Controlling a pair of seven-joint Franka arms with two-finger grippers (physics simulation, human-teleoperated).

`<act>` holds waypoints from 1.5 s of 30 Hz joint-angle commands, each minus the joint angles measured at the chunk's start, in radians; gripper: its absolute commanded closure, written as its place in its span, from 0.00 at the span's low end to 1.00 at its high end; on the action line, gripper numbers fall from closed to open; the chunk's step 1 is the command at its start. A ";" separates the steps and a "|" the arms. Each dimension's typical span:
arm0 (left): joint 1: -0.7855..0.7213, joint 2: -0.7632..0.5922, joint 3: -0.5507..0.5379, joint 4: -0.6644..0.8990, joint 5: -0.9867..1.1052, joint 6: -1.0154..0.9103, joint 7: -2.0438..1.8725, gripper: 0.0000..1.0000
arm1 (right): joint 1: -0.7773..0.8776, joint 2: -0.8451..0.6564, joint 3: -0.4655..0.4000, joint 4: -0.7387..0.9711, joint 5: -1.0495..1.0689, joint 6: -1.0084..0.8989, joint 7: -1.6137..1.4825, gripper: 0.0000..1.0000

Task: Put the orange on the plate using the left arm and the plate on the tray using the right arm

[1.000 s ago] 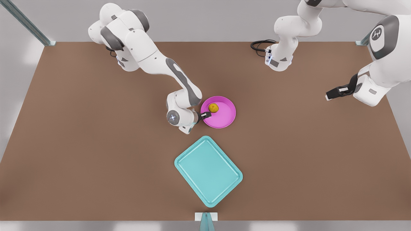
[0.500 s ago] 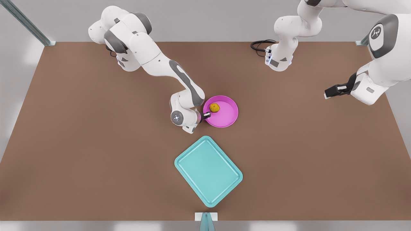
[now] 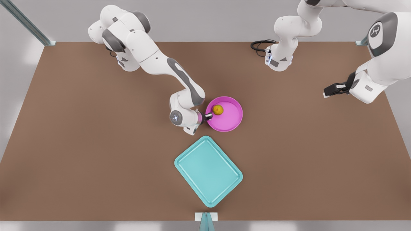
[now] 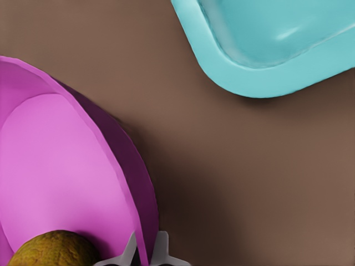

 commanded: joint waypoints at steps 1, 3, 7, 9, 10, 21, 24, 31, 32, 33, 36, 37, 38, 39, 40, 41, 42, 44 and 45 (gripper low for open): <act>-0.004 -0.002 -0.001 0.000 0.000 0.001 0.008 0.00 | -0.008 -0.006 0.000 0.016 -0.005 -0.005 0.005 0.79; -0.004 0.007 0.000 0.000 -0.021 0.003 0.006 0.00 | -0.039 -0.022 0.000 0.035 -0.005 -0.005 0.008 0.79; -0.004 0.002 0.011 0.000 -0.015 0.000 0.009 0.00 | -0.131 -0.058 -0.001 0.038 -0.005 -0.005 0.005 0.79; -0.004 0.010 0.011 -0.001 -0.021 0.000 0.011 0.00 | -0.184 -0.062 -0.006 0.049 -0.005 -0.005 0.005 0.79; -0.002 0.010 0.011 -0.003 -0.017 -0.003 0.011 0.00 | -0.197 -0.060 -0.009 0.062 -0.002 -0.005 0.005 0.79; -0.002 -0.008 0.051 -0.001 -0.024 -0.134 0.012 0.00 | -0.238 0.234 -0.037 0.437 0.004 0.021 0.243 0.79; -0.010 0.018 0.045 -0.004 -0.044 -0.100 0.015 0.00 | -0.253 0.284 -0.037 0.466 0.017 0.061 0.243 0.79; -0.010 0.050 0.051 -0.003 -0.081 0.023 0.009 0.00 | -0.249 0.288 -0.040 0.475 0.015 0.081 0.240 0.00; -0.008 0.047 0.052 -0.003 -0.081 0.023 0.019 0.00 | -0.246 0.276 -0.040 0.472 0.014 0.079 0.240 0.00; -0.010 0.048 0.052 -0.003 -0.078 0.023 0.019 0.00 | -0.243 0.253 -0.038 0.470 0.011 0.079 0.240 0.00; -0.010 0.044 0.052 -0.009 -0.077 0.003 0.017 0.00 | -0.226 0.120 -0.034 0.395 0.007 0.061 0.240 0.00; -0.010 0.044 0.051 -0.010 -0.077 0.003 0.017 0.00 | -0.232 0.026 -0.037 0.296 -0.003 0.003 0.238 0.00; -0.010 0.047 0.052 -0.010 -0.072 0.007 0.017 0.00 | -0.292 -0.142 -0.059 0.095 -0.159 -0.156 0.234 0.00; -0.010 0.047 0.052 -0.012 -0.067 0.010 0.017 0.00 | -0.326 -0.195 -0.107 0.084 -0.409 -0.422 0.231 0.00; -0.010 0.047 0.052 -0.012 -0.066 0.007 0.017 0.00 | -0.388 -0.255 -0.118 0.108 -0.747 -0.672 0.142 0.00; -0.010 0.045 0.052 -0.012 -0.066 0.007 0.015 0.00 | -0.444 -0.328 -0.119 0.111 -0.787 -0.691 0.048 0.00; -0.010 0.050 0.052 -0.012 -0.066 0.010 0.015 0.00 | -0.465 -0.432 -0.119 0.125 -0.833 -0.755 0.045 0.00; -0.011 0.053 0.045 -0.015 -0.066 0.012 0.015 0.00 | -0.488 -0.601 -0.122 0.128 -0.862 -0.836 0.045 0.00; -0.011 0.056 0.045 -0.016 -0.064 0.013 0.017 0.00 | -0.488 -0.669 -0.122 0.122 -0.864 -0.868 0.045 0.00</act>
